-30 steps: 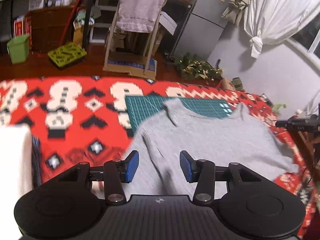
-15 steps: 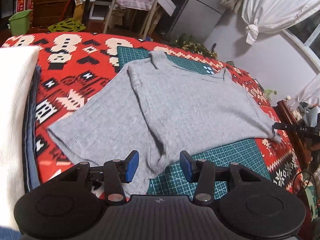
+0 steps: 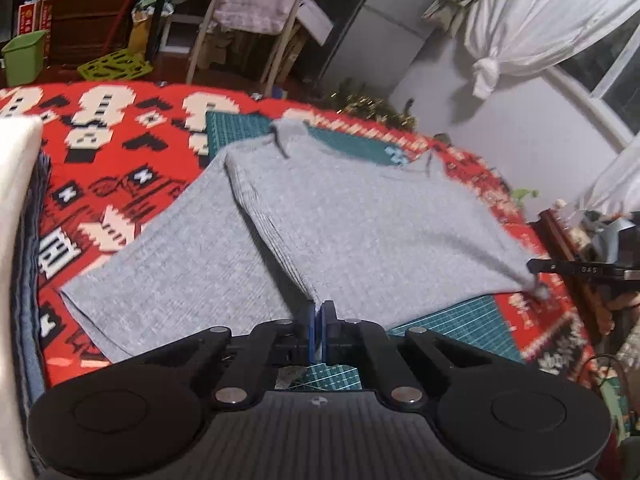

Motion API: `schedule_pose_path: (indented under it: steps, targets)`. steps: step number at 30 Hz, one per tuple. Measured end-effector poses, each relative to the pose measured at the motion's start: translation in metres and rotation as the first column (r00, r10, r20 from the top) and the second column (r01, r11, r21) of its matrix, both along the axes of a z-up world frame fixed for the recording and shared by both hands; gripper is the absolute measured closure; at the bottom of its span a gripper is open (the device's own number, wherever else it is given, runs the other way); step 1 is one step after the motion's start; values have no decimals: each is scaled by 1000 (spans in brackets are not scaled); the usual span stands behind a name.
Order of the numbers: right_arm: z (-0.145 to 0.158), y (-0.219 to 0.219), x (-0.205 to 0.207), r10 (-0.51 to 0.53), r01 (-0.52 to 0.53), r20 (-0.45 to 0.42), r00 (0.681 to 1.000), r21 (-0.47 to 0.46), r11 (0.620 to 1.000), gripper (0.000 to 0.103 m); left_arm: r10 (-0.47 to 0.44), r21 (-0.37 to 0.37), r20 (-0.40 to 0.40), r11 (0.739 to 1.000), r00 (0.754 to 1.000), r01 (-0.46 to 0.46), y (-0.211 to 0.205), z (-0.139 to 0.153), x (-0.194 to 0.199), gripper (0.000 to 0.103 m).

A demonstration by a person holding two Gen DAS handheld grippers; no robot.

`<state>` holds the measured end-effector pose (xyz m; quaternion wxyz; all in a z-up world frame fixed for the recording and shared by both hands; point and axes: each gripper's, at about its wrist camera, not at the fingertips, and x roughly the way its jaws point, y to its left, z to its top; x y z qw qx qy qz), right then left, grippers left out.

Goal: Fold clothes

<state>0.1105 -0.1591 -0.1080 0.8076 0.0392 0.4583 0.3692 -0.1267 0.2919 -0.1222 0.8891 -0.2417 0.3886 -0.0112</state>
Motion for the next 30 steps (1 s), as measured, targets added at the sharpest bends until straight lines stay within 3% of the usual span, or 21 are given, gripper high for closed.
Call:
schedule_pose_path:
  steps: [3,5,12,15,16,18,24,30]
  targets:
    - [12,-14,-1,-24,27,-40,999,70,997,101,8,-53,28,999,1000,-6,14,11,-11,100]
    - [11,-18,0,-29,33,-58,998,76,997,101,4,-50,20,999,1000,-3,18,13,-14,100]
    - [-20,-9,5,-9,4,-72,997,-70,998,100,4,0,-82,1000,997,-4,17,-11,-11,98]
    - [-20,-9,3,1,-5,-64,998,-73,997,89,6,22,-110,1000,994,-4,15,-18,-9,82]
    - [-17,-10,4,1,-5,-55,998,-72,997,89,3,33,-108,999,994,1,14,-15,-9,73]
    - [-8,-11,7,-1,-1,-24,1000,-70,998,88,-5,54,-105,998,995,10,12,-10,-8,69]
    - [13,10,33,-12,22,107,994,-94,995,80,-6,133,-60,991,998,14,18,10,12,64]
    - [-4,61,65,-17,37,177,984,-115,993,80,31,167,-31,986,999,-26,28,-2,69,64]
